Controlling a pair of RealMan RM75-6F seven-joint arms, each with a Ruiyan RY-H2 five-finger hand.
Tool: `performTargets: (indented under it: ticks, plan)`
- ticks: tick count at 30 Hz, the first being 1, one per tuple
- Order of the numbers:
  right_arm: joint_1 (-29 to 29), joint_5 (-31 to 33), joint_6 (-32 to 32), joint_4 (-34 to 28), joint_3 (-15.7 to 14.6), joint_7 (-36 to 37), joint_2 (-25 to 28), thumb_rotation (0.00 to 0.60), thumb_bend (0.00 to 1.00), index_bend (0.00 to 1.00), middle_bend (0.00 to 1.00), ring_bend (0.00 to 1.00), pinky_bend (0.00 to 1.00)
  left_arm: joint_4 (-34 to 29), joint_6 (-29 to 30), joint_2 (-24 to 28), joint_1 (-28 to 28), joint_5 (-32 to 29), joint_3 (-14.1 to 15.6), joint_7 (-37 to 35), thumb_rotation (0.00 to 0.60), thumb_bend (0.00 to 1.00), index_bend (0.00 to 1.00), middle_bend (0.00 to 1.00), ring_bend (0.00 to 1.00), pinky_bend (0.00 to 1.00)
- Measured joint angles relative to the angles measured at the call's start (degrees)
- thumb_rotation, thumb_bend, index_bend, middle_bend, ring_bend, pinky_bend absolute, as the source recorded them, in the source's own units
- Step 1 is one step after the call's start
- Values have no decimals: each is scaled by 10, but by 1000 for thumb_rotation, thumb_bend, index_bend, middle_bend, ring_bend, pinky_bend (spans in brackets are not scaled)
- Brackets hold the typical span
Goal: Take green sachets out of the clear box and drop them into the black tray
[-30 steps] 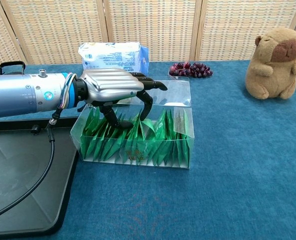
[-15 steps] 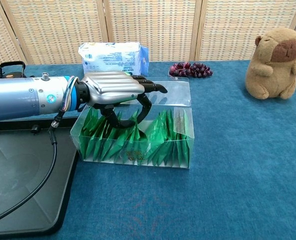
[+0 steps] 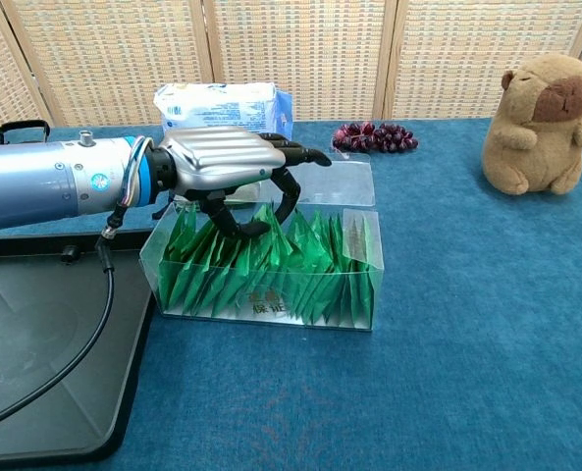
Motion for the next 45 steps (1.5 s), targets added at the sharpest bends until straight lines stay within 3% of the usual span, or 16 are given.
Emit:
performTargets:
  ticks: [25, 45]
  plan:
    - [-7, -18, 18, -9, -4, 4, 4, 600, 0, 0, 0, 0, 0, -120, 52, 84, 17, -7, -30, 26, 600, 492, 673, 0, 0, 0]
    - [-10, -33, 26, -15, -9, 8, 7, 600, 0, 0, 0, 0, 0, -220, 128, 200, 74, -18, -52, 40, 600, 492, 673, 0, 0, 0]
